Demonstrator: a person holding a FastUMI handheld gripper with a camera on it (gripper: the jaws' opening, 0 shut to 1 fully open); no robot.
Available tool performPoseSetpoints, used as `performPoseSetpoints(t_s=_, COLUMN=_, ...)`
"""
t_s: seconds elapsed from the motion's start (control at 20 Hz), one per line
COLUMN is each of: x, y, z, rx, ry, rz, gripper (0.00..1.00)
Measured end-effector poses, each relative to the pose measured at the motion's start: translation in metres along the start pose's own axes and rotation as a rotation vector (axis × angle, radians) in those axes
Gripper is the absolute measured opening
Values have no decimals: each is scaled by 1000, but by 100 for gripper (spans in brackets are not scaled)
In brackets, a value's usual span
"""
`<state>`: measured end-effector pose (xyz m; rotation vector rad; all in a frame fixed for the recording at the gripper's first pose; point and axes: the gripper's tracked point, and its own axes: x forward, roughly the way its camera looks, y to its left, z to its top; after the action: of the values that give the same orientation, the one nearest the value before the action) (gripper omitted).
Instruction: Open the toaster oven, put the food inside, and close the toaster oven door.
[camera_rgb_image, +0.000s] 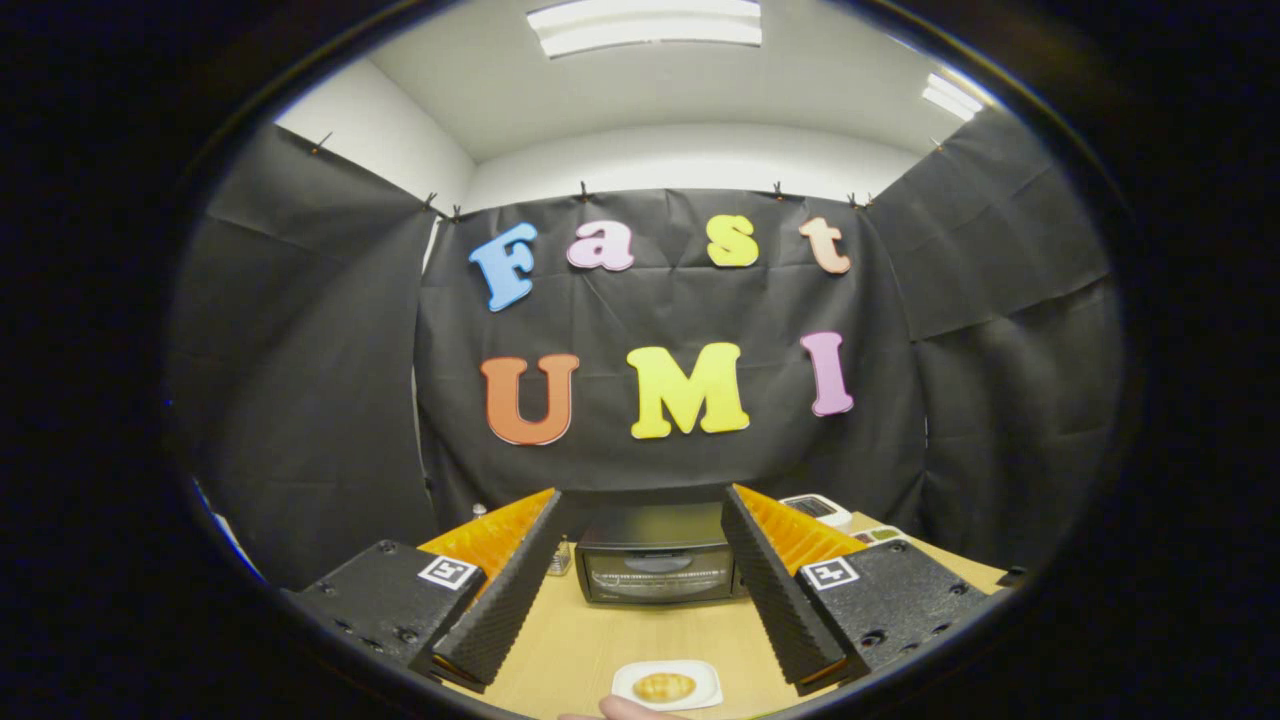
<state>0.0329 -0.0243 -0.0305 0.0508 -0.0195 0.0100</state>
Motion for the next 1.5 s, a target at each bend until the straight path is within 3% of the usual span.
performPoseSetpoints(t_s=0.45, x=48, y=-41, z=-69, rx=-82, ry=22, rz=-24, gripper=100)
performPoseSetpoints(t_s=0.85, x=158, y=-38, z=-157, rx=-54, ry=182, rz=15, gripper=100)
performPoseSetpoints(t_s=1.3, x=261, y=-24, z=-202, rx=-83, ry=266, rz=10, gripper=100)
performPoseSetpoints(t_s=1.5, x=285, y=-24, z=-221, rx=-115, ry=287, rz=-1, gripper=100)
